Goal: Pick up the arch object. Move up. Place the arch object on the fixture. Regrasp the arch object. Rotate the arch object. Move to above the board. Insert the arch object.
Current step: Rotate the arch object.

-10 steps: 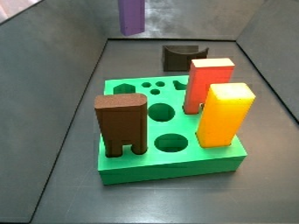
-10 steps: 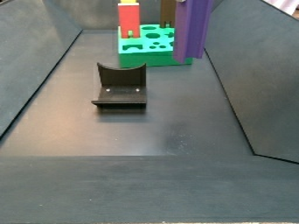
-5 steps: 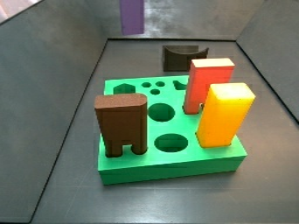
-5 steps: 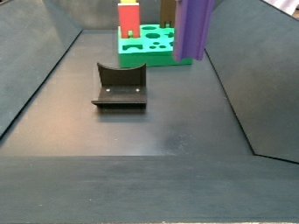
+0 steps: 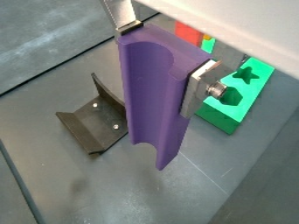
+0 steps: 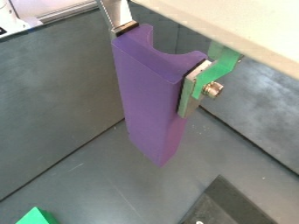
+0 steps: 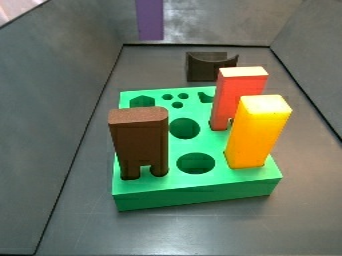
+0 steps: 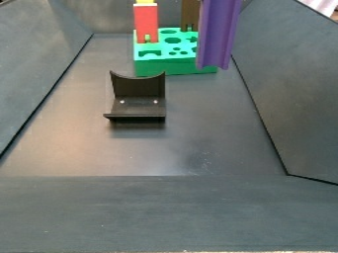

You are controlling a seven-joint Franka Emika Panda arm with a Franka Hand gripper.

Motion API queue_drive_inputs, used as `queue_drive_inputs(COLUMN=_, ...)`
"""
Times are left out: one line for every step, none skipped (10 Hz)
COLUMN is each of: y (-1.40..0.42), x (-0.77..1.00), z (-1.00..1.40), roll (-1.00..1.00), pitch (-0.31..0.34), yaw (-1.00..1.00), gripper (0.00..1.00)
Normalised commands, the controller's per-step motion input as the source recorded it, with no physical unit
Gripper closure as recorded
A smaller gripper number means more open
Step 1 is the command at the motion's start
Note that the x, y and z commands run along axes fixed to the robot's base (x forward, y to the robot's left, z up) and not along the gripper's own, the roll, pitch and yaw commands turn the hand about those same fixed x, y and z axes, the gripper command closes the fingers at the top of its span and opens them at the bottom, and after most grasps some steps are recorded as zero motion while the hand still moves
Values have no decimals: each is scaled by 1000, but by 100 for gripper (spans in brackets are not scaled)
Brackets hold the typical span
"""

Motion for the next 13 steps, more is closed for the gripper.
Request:
queue_drive_inputs(y=3, x=13, z=-1000, roll=-341, pitch=17, yaw=-105, gripper=100)
queue_drive_inputs(y=12, x=19, z=-1000, roll=-300, pitch=-12, yaw=-83, gripper=100)
queue_drive_inputs(y=15, x=11, z=-1000, roll=-252, pitch=-40, yaw=-71, gripper=100)
queue_drive_inputs(y=18, x=-1, z=-1000, roll=-203, pitch=-70, yaw=-61, gripper=100)
queue_drive_inputs(y=28, x=-4, z=-1000, roll=-172, pitch=-80, yaw=-57, gripper=100)
queue_drive_inputs(y=30, x=2, z=-873, roll=-154, pitch=-77, yaw=-56, gripper=100)
queue_drive_inputs(y=33, x=8, z=-615, roll=-122, pitch=-60, yaw=-55, gripper=100)
queue_drive_inputs(y=34, x=10, z=-432, roll=-97, pitch=-53, yaw=-56, gripper=100)
queue_drive_inputs(y=34, x=7, z=-197, roll=-65, pitch=-48, yaw=-56, gripper=100)
queue_drive_inputs(y=34, x=7, z=-197, roll=-65, pitch=-48, yaw=-56, gripper=100)
queue_drive_inputs(y=29, x=-15, z=-192, roll=-65, pitch=-32, yaw=-56, gripper=100)
queue_drive_inputs(y=30, x=-13, z=-192, roll=-65, pitch=-32, yaw=-55, gripper=100)
queue_drive_inputs(y=30, x=-10, z=-190, roll=-65, pitch=-33, yaw=-56, gripper=100)
